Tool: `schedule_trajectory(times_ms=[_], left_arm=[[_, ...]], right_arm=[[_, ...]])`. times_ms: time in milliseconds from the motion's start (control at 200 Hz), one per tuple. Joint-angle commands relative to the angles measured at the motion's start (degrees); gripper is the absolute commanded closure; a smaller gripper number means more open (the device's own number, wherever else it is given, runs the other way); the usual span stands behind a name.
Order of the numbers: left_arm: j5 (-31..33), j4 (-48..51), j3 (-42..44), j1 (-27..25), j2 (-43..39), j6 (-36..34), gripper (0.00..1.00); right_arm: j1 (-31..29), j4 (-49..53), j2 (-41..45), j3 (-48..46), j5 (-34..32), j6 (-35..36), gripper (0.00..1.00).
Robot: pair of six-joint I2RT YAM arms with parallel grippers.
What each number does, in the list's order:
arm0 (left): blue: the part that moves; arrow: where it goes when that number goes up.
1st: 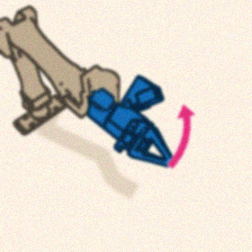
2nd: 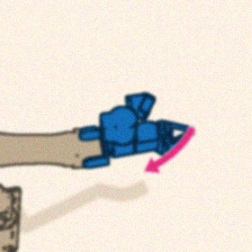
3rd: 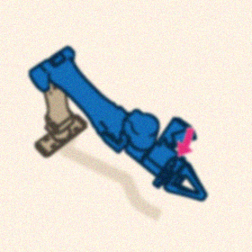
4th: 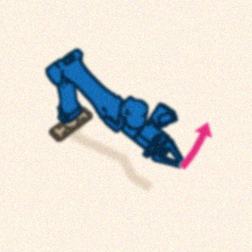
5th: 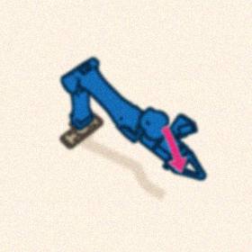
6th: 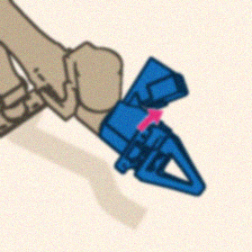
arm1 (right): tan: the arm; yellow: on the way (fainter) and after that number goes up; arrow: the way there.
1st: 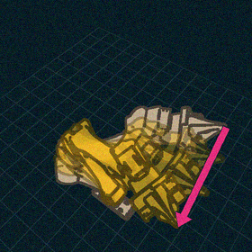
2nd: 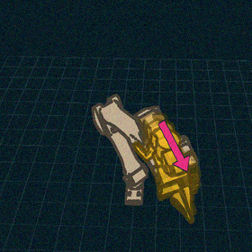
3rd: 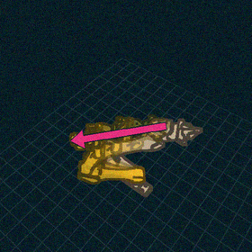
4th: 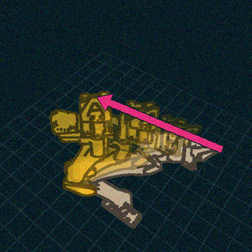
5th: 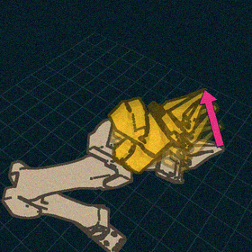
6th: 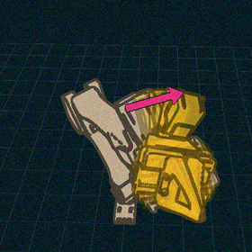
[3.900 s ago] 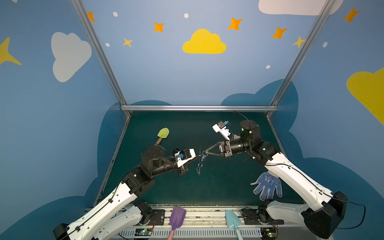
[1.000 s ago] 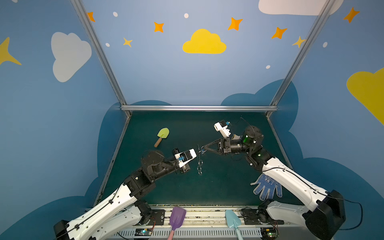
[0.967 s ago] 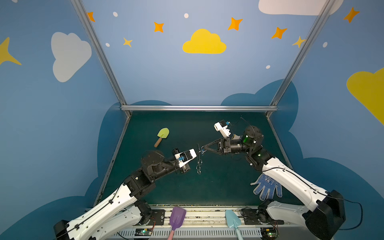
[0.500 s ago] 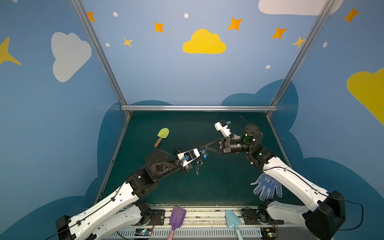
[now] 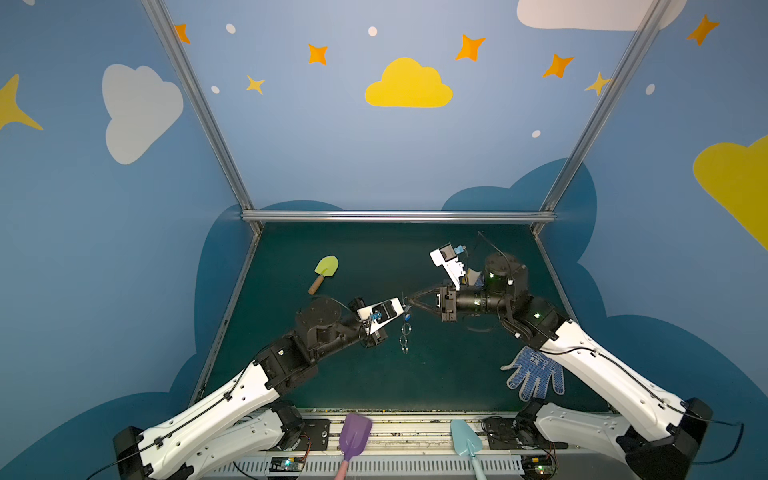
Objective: Put the keys on the keyring
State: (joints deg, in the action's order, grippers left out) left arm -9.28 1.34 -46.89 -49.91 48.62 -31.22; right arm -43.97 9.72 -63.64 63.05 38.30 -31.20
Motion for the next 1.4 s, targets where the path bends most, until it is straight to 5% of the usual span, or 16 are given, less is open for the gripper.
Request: schedule_trajectory(times_ms=[0, 356, 1097, 1392], left_arm=[[3.08, -1.53, -2.50, 0.24, 0.81, 1.76, 0.96], [4.36, -1.58, -2.44, -0.71, 1.74, 2.08, 0.96], [10.25, -5.31, -0.17, -0.74, 0.95, 5.52, 0.96], [13.80, -3.51, -0.47, -0.79, -0.19, 4.60, 0.96]], right_arm=[[-1.89, 2.58, 0.59, 1.11, -0.75, 2.58, 1.00], [-1.92, -1.88, -3.29, 3.25, 2.47, -7.37, 1.00], [-2.99, 7.27, -2.61, 7.42, -0.40, -3.13, 1.00], [-0.77, 13.39, 2.37, 6.16, -6.78, 0.38, 1.00]])
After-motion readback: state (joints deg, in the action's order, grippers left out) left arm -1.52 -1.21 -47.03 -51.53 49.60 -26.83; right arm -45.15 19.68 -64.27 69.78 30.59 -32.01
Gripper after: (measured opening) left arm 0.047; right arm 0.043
